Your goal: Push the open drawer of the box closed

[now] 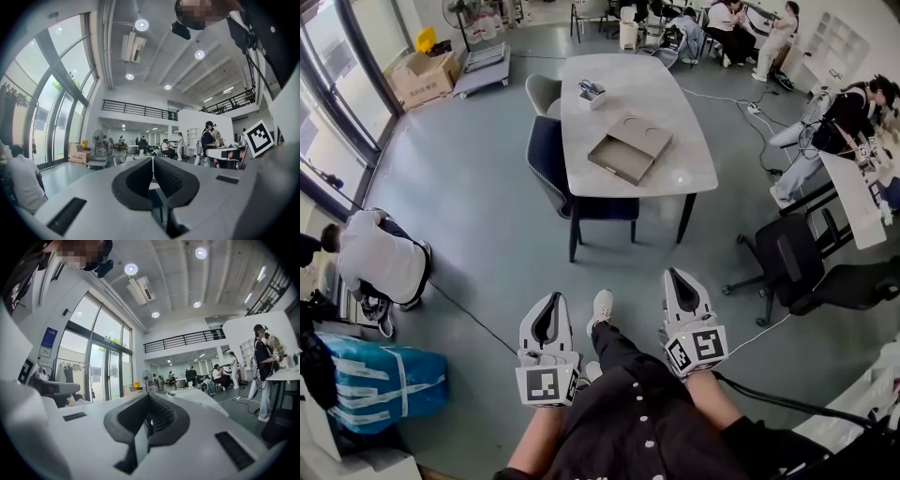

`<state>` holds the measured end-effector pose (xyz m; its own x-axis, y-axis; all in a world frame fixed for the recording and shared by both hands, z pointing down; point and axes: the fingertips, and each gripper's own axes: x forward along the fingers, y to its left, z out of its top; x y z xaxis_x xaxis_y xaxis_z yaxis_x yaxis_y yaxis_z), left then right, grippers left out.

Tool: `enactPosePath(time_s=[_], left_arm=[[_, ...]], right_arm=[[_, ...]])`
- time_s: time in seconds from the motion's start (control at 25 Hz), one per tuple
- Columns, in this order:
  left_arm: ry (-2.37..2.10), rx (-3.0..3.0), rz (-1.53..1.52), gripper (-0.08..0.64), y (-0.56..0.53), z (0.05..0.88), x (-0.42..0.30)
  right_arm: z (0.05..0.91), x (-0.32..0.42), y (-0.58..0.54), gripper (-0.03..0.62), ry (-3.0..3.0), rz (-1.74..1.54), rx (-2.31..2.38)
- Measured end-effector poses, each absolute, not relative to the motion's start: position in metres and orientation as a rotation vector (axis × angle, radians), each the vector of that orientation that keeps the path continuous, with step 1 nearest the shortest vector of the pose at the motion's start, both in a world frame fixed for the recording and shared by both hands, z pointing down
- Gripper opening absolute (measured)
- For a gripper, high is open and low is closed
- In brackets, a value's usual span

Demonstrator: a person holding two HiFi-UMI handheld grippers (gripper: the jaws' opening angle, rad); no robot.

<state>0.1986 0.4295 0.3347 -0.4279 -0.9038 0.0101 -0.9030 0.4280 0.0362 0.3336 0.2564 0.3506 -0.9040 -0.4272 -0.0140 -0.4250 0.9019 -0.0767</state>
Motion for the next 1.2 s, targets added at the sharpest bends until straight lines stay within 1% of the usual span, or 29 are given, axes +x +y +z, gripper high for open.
enactPosePath(time_s=[0.2,0.4,0.84,1.2], left_arm=[[-2.630,1.657,-0.037,0.017,0.418,0.340,0.176],[-2.620,1.659,-0.024,0.018,0.398,0.347,0.138],[-2.607,1.680,-0.005,0.018,0.316,0.341,0.044],[-2.586,1.689,-0.009,0.018,0.255,0.337,-0.007]], right_arm=[[0.357,0.307,0.243,-0.003,3.040,-0.117,-0.671],[0.363,0.266,0.222,-0.003,3.036,-0.137,-0.671],[0.362,0.173,0.143,-0.003,3.032,-0.155,-0.697],[0.355,0.124,0.084,-0.003,3.041,-0.157,-0.709]])
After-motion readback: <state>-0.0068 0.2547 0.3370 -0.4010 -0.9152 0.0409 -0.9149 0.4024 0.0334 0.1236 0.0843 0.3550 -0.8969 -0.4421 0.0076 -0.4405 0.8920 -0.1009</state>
